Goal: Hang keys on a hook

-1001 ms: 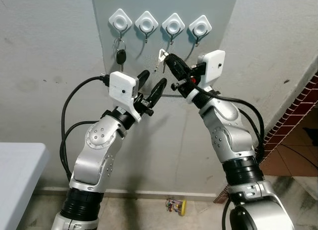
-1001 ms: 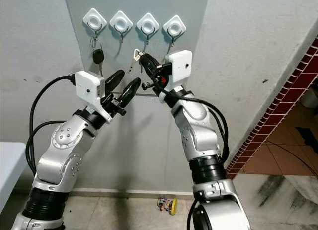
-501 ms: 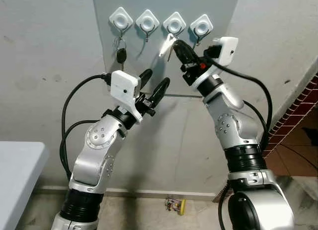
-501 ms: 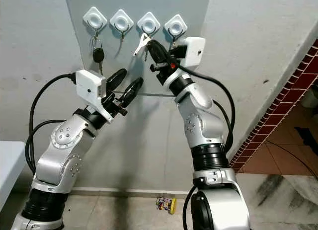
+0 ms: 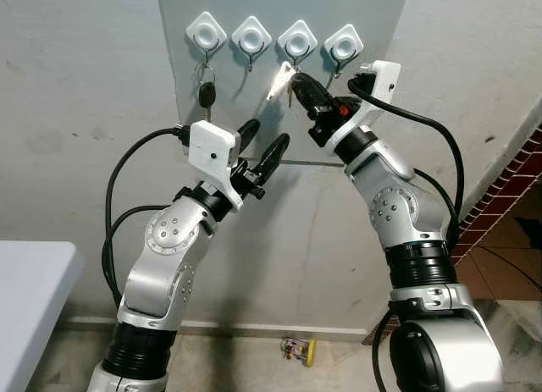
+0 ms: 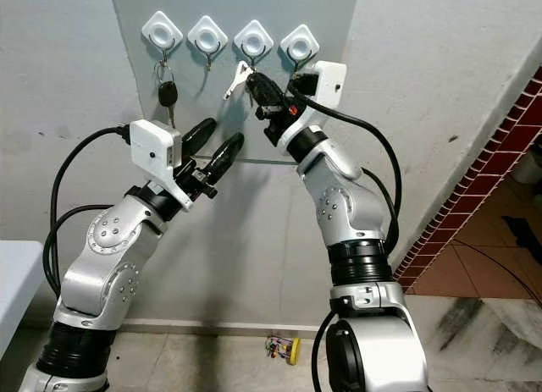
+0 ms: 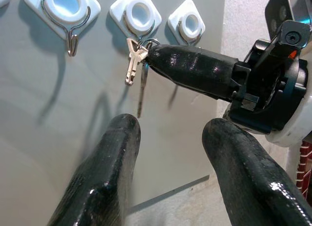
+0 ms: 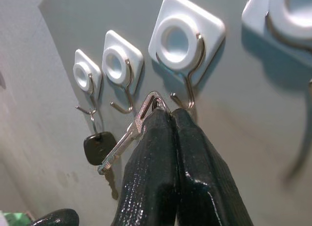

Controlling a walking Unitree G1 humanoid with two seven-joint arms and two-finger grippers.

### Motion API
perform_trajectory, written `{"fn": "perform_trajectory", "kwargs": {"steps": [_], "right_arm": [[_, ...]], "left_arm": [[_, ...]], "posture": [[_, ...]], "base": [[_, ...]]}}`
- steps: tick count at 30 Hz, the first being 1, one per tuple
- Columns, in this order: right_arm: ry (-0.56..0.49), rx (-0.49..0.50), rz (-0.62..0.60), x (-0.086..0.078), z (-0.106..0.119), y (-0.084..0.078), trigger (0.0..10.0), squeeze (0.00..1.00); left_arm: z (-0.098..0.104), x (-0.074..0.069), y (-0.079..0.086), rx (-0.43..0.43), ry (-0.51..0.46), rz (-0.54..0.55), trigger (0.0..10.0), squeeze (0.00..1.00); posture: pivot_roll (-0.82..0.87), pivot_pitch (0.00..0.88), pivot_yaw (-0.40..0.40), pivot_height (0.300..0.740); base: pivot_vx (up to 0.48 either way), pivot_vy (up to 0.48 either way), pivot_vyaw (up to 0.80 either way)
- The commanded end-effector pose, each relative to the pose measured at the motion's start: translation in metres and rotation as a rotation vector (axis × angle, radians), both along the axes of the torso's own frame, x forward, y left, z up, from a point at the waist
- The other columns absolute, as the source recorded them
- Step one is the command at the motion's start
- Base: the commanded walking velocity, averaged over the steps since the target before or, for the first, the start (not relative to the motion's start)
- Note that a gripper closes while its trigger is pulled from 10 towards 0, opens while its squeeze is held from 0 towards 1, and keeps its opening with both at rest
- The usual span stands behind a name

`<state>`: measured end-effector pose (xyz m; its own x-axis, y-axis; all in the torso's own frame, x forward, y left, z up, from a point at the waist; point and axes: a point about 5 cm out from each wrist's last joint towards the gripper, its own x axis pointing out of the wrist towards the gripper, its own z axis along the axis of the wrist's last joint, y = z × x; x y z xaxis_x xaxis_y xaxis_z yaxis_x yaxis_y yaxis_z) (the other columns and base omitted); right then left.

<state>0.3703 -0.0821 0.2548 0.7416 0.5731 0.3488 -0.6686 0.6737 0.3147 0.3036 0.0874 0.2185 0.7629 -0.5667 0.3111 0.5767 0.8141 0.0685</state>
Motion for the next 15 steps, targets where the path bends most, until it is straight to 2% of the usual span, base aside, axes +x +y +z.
{"fn": "perform_trajectory", "kwargs": {"steps": [1,15], "right_arm": [[-0.007,0.003,0.007,0.0007,0.0052,-0.0006,10.0,0.0],[0.05,0.065,0.007,0.0047,0.0099,-0.0058,10.0,0.0]], "left_arm": [[0.0047,-0.0023,-0.001,0.007,-0.019,0.0,10.0,0.0],[0.005,-0.0025,-0.0006,0.005,-0.019,0.006,10.0,0.0]], "posture": [[-0.09,0.005,-0.058,0.74],[-0.09,0.012,-0.06,0.74]], "base": [[0.0,0.0,0.0],[0.0,0.0,0.0]]}}
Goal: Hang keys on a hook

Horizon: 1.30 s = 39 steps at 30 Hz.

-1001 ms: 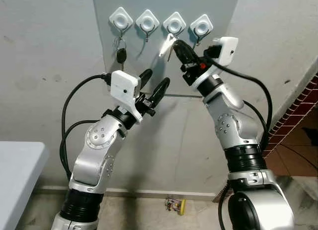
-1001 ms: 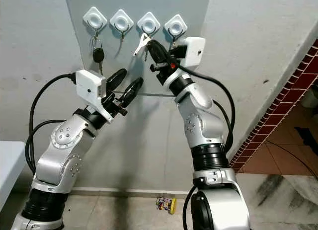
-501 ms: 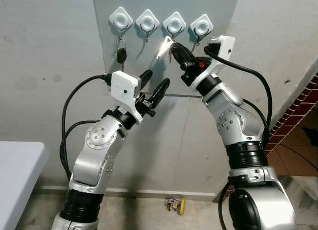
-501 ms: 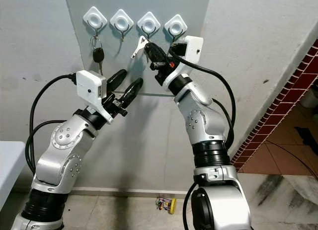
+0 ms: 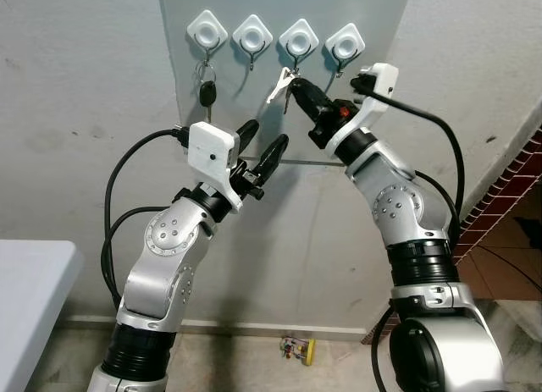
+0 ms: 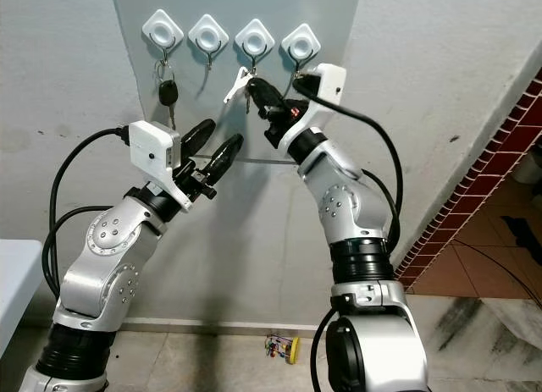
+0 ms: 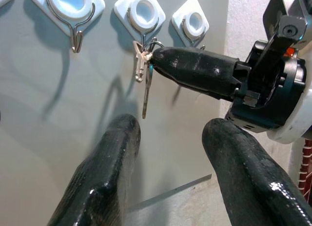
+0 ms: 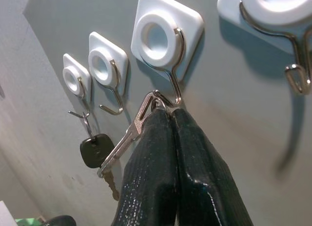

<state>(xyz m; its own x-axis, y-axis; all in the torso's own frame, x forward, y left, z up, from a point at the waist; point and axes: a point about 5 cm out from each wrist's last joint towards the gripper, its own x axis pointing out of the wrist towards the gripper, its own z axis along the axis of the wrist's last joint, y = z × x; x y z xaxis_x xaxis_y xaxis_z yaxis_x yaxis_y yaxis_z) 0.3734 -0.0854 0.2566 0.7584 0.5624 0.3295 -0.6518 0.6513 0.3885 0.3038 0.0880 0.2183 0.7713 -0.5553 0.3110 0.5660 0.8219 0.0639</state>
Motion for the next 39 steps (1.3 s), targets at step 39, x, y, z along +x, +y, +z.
{"fn": "perform_trajectory", "kwargs": {"steps": [39], "right_arm": [[-0.047,0.06,0.061,-0.0062,0.0098,-0.0036,10.0,0.0]], "left_arm": [[0.0057,-0.0019,-0.0001,0.01,-0.024,0.005,10.0,0.0]], "posture": [[-0.09,0.027,-0.062,0.74]], "base": [[0.0,0.0,0.0]]}}
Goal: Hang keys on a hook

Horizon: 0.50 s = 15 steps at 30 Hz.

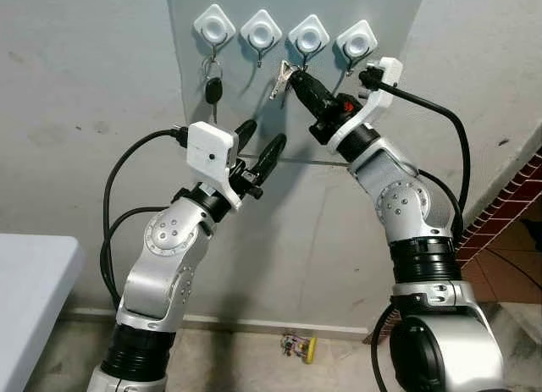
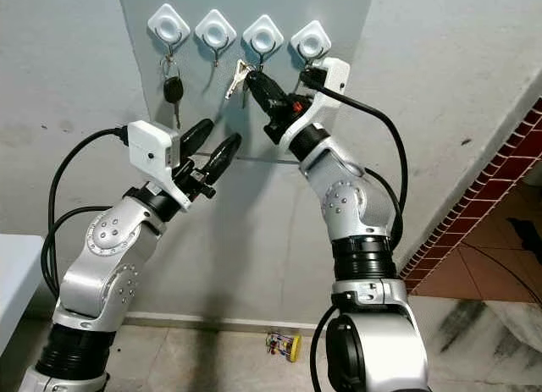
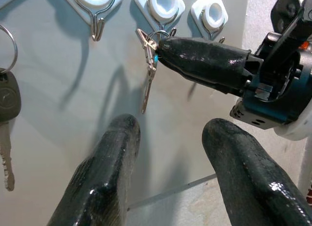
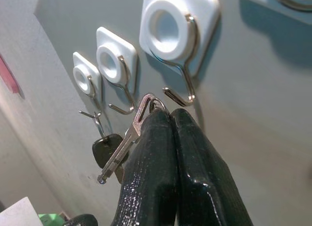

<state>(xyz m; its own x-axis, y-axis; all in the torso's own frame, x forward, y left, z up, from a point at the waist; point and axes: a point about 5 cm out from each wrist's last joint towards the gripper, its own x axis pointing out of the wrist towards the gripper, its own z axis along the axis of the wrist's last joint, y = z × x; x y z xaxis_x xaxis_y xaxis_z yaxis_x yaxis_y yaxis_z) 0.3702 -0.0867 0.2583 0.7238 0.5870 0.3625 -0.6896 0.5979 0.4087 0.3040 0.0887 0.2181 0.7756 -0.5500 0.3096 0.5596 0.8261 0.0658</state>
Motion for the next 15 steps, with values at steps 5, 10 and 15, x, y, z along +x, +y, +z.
{"fn": "perform_trajectory", "kwargs": {"steps": [5,10,15], "right_arm": [[-0.048,0.024,0.007,-0.0036,0.0098,-0.0036,10.0,0.0],[-0.038,0.012,0.02,-0.0065,0.004,-0.0022,10.0,0.0],[-0.04,0.022,0.04,-0.0101,0.0037,-0.0004,10.0,0.0]], "left_arm": [[0.006,-0.0017,-0.0009,0.008,-0.025,-0.002,10.0,0.0],[0.0064,-0.0014,-0.001,0.008,-0.026,-0.003,10.0,0.0],[0.006,-0.0014,-0.0013,0.01,-0.025,-0.005,10.0,0.0]], "posture": [[-0.09,0.027,-0.062,0.74],[-0.09,0.027,-0.061,0.74],[-0.09,0.027,-0.059,0.74]], "base": [[0.0,0.0,0.0],[0.0,0.0,0.0],[0.0,0.0,0.0]]}}
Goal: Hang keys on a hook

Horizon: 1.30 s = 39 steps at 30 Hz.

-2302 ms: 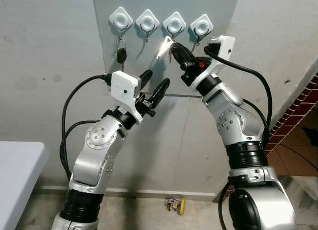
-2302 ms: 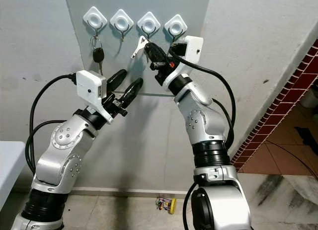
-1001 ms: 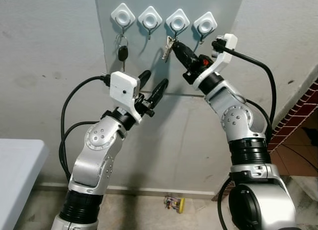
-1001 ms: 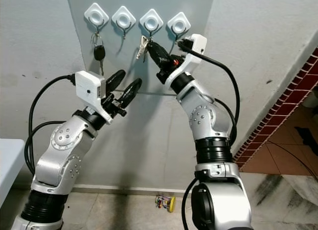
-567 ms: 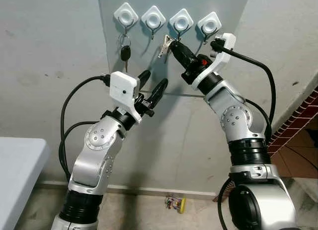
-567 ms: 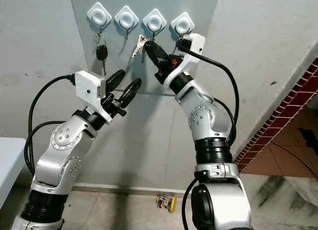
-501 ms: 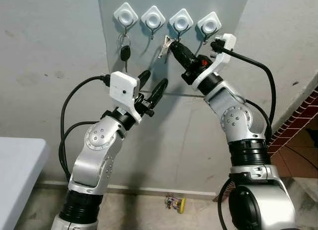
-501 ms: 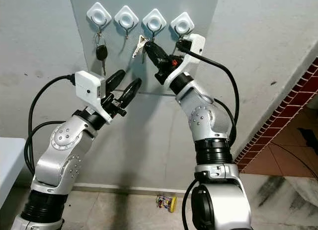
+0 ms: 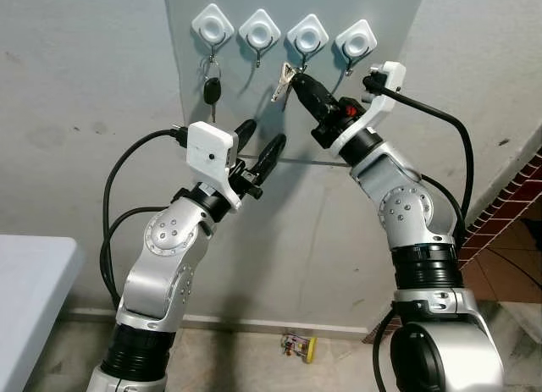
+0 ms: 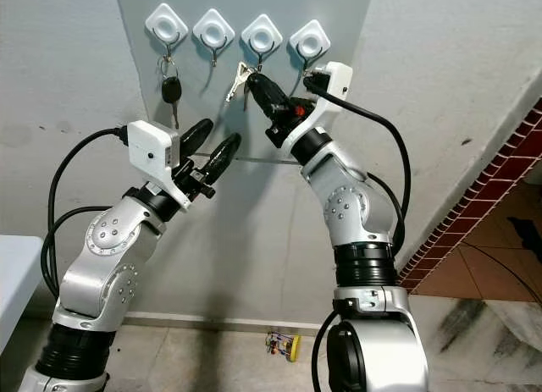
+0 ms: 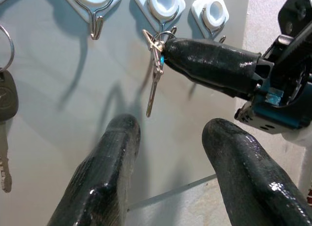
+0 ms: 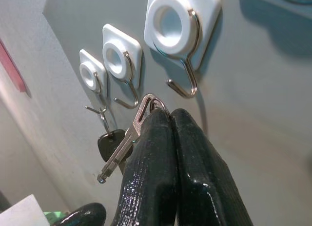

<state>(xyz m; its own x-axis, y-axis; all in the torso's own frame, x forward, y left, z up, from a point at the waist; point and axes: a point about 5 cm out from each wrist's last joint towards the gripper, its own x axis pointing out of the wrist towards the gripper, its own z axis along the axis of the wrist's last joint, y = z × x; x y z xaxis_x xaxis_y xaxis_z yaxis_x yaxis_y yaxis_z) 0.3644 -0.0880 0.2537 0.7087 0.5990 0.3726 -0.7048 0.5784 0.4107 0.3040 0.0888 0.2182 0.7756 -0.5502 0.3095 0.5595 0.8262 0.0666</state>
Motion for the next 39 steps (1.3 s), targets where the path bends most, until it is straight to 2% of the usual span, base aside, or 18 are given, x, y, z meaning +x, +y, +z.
{"fn": "perform_trajectory", "kwargs": {"steps": [1,11,16,22,26,28,29,35,39], "right_arm": [[-0.035,0.014,0.022,-0.005,0.009,0.001,10.0,0.0],[-0.052,0.058,0.029,-0.007,0.018,-0.003,10.0,0.0],[-0.029,0.113,0.025,-0.005,0.026,-0.007,10.0,0.0],[0.031,0.198,0.017,0.001,0.032,-0.013,10.0,0.0],[0.11,0.246,0.021,0.006,0.032,-0.015,10.0,0.0],[0.152,0.302,0.036,0.008,0.034,-0.017,10.0,0.0],[0.207,0.363,0.051,0.011,0.034,-0.019,10.0,0.0],[0.311,0.363,0.072,0.013,0.018,-0.015,10.0,0.0],[0.312,0.343,0.084,0.011,0.014,-0.013,10.0,0.0]], "left_arm": [[0.006,-0.002,-0.001,0.01,-0.025,-0.005,10.0,0.0],[0.006,-0.002,-0.003,0.01,-0.029,-0.012,10.0,0.0],[0.007,-0.001,-0.004,0.01,-0.032,-0.018,10.0,0.0],[0.007,-0.001,-0.004,0.01,-0.034,-0.019,10.0,0.0],[0.007,-0.001,-0.004,0.01,-0.036,-0.018,10.0,0.0],[0.008,-0.001,-0.004,0.01,-0.037,-0.016,10.0,0.0],[0.008,-0.001,-0.003,0.009,-0.037,-0.014,10.0,0.0],[0.007,-0.002,-0.002,0.008,-0.037,-0.003,10.0,0.0],[0.008,-0.002,-0.001,0.006,-0.037,0.0,10.0,0.0]], "posture": [[-0.09,0.027,-0.059,0.74],[-0.1,0.018,-0.055,0.74],[-0.1,0.009,-0.055,0.74],[-0.1,0.006,-0.056,0.74],[-0.1,0.01,-0.056,0.74],[-0.1,0.011,-0.058,0.74],[-0.1,0.013,-0.059,0.74],[-0.1,0.017,-0.061,0.74],[-0.09,0.024,-0.064,0.74]], "base": [[0.0,0.0,0.0],[0.0,0.0,0.0],[0.0,0.0,0.0],[0.0,0.0,0.0],[0.0,0.0,0.0],[0.0,0.0,0.0],[0.0,0.0,0.0],[0.0,0.0,0.0],[0.0,0.0,0.0]]}}
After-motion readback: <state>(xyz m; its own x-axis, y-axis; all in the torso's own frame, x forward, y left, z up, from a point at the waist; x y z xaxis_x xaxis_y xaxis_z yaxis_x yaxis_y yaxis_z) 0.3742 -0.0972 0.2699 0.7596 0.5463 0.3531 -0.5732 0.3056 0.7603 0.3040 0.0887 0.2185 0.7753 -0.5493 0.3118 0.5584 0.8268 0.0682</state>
